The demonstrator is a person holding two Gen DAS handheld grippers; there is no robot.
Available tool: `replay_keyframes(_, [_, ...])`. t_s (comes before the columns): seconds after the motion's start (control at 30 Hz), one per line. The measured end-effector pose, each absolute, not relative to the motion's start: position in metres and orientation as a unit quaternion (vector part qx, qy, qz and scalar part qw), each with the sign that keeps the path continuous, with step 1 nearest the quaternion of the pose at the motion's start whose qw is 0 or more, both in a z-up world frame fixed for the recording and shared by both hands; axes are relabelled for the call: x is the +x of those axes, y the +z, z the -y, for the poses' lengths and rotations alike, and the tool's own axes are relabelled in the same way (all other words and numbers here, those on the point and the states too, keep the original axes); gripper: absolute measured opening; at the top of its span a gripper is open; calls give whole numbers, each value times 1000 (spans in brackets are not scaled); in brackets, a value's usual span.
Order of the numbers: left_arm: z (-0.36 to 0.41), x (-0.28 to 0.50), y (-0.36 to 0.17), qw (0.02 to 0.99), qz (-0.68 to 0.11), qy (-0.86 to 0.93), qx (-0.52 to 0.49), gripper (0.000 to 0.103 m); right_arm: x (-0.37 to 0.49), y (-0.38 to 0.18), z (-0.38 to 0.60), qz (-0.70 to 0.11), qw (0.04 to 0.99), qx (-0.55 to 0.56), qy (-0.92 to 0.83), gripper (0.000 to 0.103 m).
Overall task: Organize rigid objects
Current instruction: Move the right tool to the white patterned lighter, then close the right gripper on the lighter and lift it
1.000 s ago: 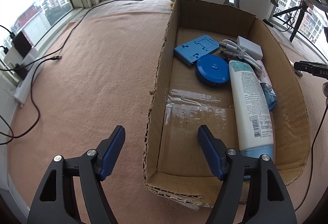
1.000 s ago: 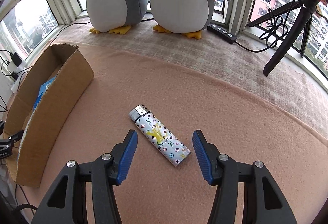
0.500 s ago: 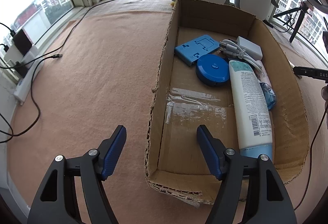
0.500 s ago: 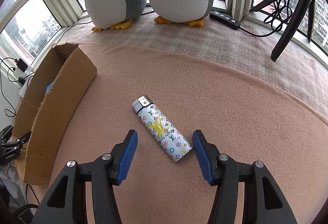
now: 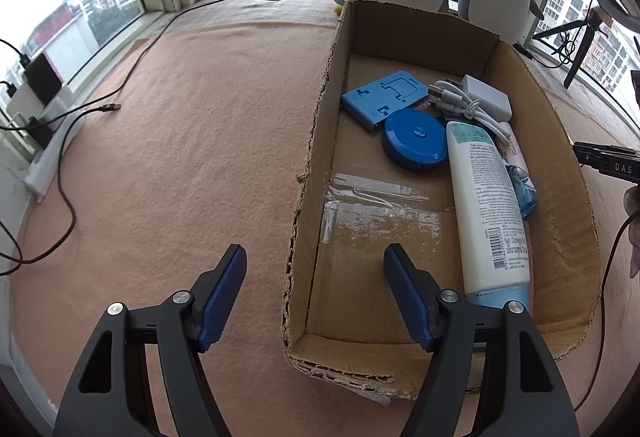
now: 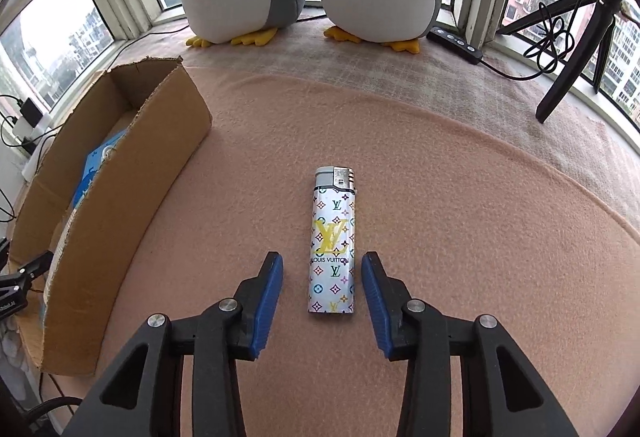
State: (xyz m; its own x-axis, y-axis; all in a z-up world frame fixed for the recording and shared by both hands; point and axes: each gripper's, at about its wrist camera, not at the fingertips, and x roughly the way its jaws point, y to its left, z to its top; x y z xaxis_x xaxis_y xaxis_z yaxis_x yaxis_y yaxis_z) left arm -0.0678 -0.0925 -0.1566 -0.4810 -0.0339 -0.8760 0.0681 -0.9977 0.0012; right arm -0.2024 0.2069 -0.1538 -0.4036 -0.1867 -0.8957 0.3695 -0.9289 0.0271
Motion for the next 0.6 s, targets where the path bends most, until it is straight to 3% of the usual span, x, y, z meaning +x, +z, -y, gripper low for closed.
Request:
replay_keyframes(0.2, [93, -68, -157, 30, -21, -861, 507, 71, -210, -153, -208, -85, 146, 528, -832, 21])
replay_keyframes(0.6, [91, -70, -158, 30, -18, -862, 506, 71, -200, -149, -215, -52, 146, 532, -832, 21])
